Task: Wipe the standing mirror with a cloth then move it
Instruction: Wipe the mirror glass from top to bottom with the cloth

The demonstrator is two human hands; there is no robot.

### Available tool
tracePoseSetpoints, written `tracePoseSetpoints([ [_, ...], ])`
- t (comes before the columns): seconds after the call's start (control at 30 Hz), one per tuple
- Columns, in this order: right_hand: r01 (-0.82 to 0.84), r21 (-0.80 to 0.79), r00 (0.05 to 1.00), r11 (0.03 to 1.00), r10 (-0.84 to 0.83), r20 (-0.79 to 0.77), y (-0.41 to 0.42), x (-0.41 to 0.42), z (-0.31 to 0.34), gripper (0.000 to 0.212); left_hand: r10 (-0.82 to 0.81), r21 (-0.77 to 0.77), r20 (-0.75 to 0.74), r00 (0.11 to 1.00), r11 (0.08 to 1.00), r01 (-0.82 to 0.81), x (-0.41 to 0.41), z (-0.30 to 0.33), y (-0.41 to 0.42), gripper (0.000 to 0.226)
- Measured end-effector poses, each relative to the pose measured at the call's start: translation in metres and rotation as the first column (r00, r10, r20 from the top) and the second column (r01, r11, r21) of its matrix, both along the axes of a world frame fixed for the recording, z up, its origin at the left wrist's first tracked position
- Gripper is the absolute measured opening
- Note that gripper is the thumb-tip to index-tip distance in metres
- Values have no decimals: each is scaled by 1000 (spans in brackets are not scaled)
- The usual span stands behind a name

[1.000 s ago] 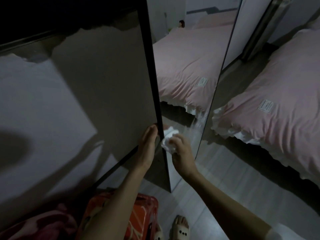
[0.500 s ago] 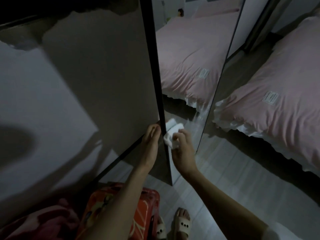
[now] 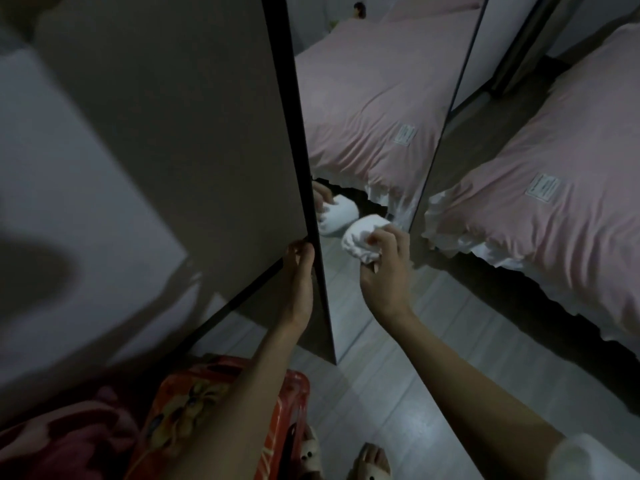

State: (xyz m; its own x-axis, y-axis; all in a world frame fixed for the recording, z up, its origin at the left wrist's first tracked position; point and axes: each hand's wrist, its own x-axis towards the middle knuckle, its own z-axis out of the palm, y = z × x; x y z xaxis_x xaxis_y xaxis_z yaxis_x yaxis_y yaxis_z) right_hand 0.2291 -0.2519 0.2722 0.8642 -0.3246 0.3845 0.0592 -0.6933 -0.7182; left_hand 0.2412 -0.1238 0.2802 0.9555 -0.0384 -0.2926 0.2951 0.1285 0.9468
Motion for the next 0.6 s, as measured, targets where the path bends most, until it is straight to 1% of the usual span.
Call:
tracePoseSetpoints([
  [0.07,-55,-3,997,998,55,52,1,8,-5,41,21,-9,-3,1000,1000,-22,-2,-6,-4,69],
  [0.1,-77,1,996,997,76,56,0,10,-9,43,22,-10,-5,1000,1000,-22,-3,-7,-6,73],
  [0.17,-112,5,993,994,111,48,-2,10,-20,46,49,-2,13,999,999,-49,-8,-13,-14,76],
  [0.27,-144,-9,984,990,144,102,-6,10,-35,49,117,15,84,990,993,-119,-13,-25,-23,76],
  [0.3,-159,-19,979,987,160,129,-8,10,-39,51,128,20,113,985,991,-132,-15,-29,-25,71],
  [0.33,-180,-28,971,983,183,155,-9,10,-44,53,147,21,153,977,988,-152,-16,-35,-27,57],
  [0.37,-203,-32,963,979,206,172,-10,9,-49,55,174,19,206,963,983,-182,-18,-39,-28,34],
  [0.4,-227,-42,954,973,231,192,-11,7,-56,57,198,45,270,942,975,-218,-19,-44,-29,17],
  [0.47,-268,-60,934,962,274,231,-14,9,-71,54,234,108,416,879,947,-303,-12,-52,-29,25],
  [0.53,-285,-83,913,955,297,280,-15,11,-90,45,246,117,539,805,925,-361,-5,-62,-28,29],
  [0.6,-296,-85,897,951,307,318,-17,17,-111,43,262,88,649,715,907,-412,4,-73,-29,30],
])
